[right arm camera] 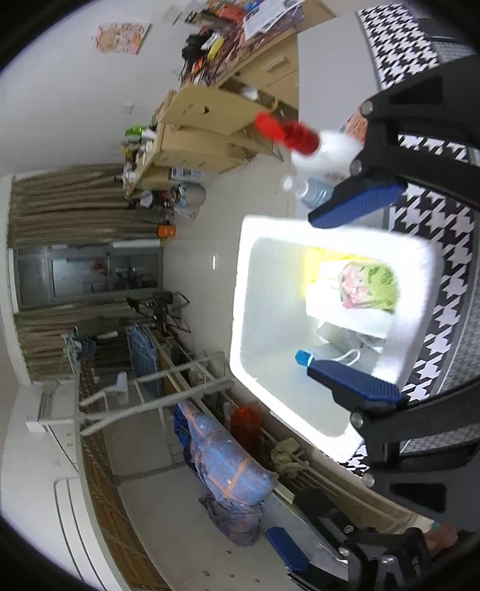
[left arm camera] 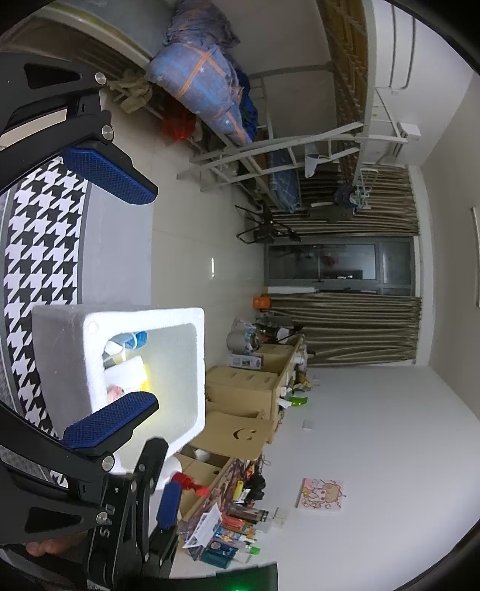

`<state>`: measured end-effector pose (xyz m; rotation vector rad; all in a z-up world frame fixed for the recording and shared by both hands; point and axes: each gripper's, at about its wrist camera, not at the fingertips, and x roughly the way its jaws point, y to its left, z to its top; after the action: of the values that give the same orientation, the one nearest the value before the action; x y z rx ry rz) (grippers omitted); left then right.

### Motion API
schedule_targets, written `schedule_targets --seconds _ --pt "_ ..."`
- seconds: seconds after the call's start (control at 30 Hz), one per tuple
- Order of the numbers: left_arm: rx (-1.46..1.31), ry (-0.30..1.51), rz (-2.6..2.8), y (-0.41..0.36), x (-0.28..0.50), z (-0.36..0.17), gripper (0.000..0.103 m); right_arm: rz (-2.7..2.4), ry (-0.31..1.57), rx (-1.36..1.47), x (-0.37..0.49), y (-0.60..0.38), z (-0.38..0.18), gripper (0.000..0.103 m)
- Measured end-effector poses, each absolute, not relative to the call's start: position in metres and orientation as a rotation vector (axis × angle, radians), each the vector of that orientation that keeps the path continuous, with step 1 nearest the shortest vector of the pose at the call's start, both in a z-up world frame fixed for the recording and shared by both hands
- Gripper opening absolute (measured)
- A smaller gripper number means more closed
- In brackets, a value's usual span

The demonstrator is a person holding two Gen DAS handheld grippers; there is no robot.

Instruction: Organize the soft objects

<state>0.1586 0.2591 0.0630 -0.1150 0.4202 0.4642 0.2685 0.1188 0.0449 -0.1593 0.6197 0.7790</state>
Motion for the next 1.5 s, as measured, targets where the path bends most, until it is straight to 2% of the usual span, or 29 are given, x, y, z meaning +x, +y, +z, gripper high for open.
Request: schedule_targets --seconds 0.07,0.2,0.37,1.1,1.5 --pt "-0.101 0.412 0.476 0.253 0.152 0.064 0.102 0.763 0.591 -0.148 0.258 0.108 0.052 0.081" --pt "-0.104 0.403 0.462 0.241 0.138 0.067 0.102 0.745 0.559 -0.129 0.238 0.088 0.062 0.094" --pt "-0.098 0.383 0.451 0.224 0.117 0.075 0.102 0.754 0.504 -0.142 0.205 0.069 0.074 0.097" --pt "-0.069 0.264 0.356 0.138 0.007 0.09 0.102 0.788 0.361 -0.083 0.106 -0.012 0.076 0.099" --pt "-0.044 0.19 0.383 0.116 -0.021 0.056 0.102 0.753 0.25 -0.078 0.073 -0.038 0.045 0.099"
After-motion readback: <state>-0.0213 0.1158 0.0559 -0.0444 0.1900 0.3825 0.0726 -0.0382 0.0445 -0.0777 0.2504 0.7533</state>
